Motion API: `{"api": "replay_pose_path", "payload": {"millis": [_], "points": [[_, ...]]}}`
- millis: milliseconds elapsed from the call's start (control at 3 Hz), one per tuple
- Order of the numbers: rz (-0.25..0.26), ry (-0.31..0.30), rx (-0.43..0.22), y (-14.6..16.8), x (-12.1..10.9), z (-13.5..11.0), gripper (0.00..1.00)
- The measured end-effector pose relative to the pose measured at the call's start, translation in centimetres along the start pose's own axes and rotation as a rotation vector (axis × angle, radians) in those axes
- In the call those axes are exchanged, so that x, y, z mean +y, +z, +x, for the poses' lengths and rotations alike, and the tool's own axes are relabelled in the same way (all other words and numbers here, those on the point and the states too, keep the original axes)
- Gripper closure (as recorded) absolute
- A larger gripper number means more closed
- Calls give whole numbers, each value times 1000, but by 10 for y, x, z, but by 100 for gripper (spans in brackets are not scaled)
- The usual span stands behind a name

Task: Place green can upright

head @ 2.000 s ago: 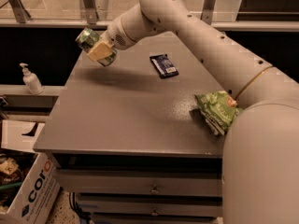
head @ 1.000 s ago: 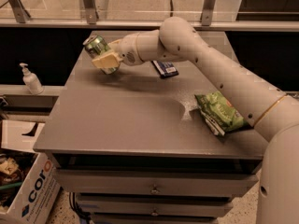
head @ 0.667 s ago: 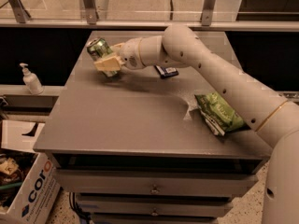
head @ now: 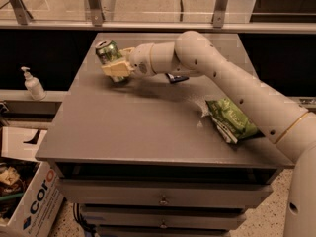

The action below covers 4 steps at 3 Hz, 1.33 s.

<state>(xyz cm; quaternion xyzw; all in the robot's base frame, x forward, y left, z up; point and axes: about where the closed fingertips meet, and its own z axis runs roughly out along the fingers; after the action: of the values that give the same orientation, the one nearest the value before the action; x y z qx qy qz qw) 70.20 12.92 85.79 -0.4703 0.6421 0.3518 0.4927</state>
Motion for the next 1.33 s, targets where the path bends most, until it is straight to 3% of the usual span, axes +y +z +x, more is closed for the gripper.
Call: {"api": "replay_pose_path", "payload": {"millis": [333,1333], "points": [[0,0,0,0,0,-2,85],[0,0,0,-1,0,-2,16]]}}
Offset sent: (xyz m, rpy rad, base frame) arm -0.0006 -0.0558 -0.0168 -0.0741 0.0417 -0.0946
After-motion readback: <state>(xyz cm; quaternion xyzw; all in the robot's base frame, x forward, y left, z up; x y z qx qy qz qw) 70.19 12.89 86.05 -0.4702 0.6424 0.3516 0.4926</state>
